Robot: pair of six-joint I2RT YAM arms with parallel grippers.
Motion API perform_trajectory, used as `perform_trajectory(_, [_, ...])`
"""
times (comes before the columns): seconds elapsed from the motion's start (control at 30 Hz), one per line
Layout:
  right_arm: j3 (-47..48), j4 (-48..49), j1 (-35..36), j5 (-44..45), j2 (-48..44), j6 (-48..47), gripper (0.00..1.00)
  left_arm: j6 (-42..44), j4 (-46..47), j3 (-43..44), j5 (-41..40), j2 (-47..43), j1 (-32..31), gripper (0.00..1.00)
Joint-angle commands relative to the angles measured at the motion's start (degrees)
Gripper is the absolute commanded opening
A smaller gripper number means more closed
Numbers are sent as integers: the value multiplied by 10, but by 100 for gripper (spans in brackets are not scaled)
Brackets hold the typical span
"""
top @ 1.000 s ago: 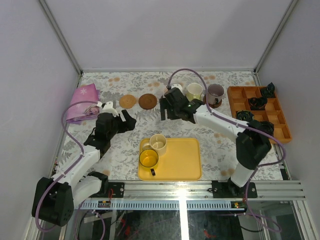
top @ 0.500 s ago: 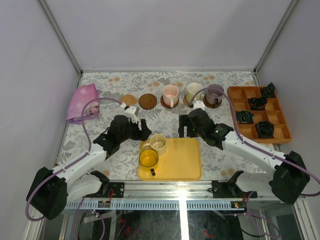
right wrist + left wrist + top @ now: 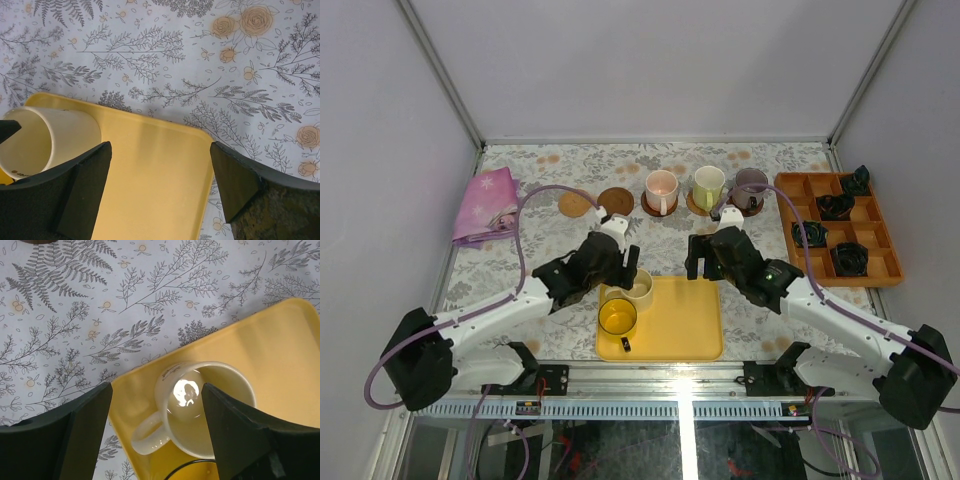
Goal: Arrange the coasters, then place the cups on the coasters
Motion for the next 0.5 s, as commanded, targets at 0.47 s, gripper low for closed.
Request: perform_trajectory(0.47, [-15,45,0,-39,6,4,82,-175,-253,82,-205,-59,-91,49])
